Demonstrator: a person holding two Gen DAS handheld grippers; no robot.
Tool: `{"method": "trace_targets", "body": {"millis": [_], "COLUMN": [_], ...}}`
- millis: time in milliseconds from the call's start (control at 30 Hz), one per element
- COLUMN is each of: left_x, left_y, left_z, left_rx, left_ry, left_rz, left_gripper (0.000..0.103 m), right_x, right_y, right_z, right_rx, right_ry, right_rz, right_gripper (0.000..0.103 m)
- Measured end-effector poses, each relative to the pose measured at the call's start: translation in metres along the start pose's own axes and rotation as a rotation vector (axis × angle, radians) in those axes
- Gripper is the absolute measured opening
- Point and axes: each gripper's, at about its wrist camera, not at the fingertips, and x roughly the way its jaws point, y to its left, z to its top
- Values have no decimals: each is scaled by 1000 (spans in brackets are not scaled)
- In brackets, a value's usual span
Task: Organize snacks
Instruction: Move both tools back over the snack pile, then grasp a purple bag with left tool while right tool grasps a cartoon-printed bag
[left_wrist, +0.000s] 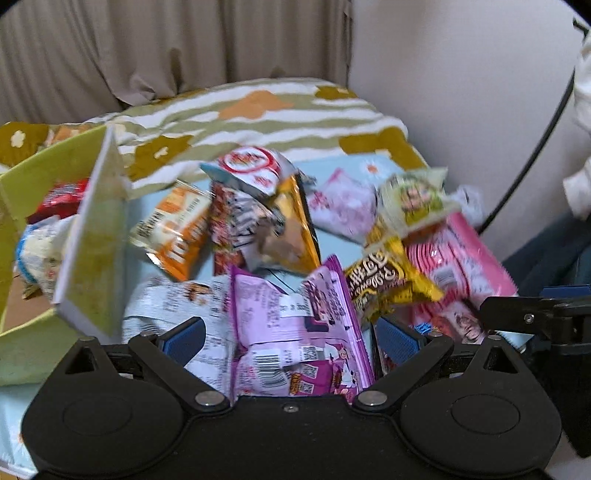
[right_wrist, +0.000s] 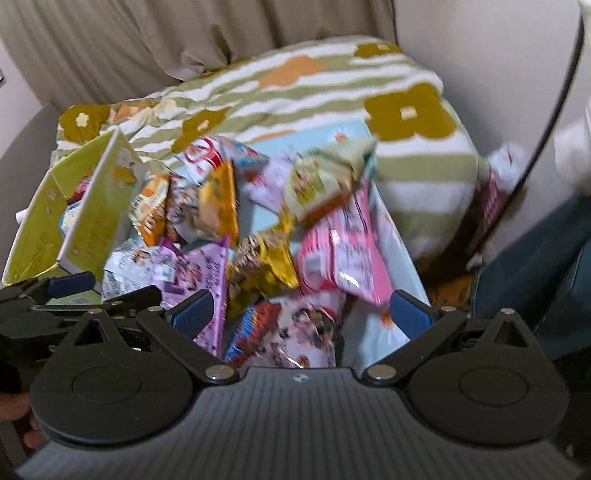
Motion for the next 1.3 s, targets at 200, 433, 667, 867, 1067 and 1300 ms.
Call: {"method": "trace_targets", "body": {"millis": [200, 433, 667, 867, 1067, 1300], "left_x": [32, 59, 66, 65, 57, 43], "left_y": [0, 2, 0, 4, 7, 9], "left_z": [0, -6, -8, -7, -6, -10], "left_rx": [22, 28, 68, 75, 85, 102], "left_ry": [40, 107, 117, 115, 105, 83], "left_rz": [20, 13, -7, -19, -11, 2], "left_gripper": [100, 95, 85, 81, 79, 78], "right_x": [22, 45, 58, 69, 76, 89], "right_y": [-15, -22, -23, -15, -8, -5], "right_z": [-6, -11, -11, -15, -15, -19], "right_rx": [101, 173, 209, 198, 200, 231], "right_ry": [57, 106, 146, 179, 212, 249], "right_rz": [33, 51, 71, 88, 108, 128], "right_gripper": [103, 103, 103, 103, 103, 103]}}
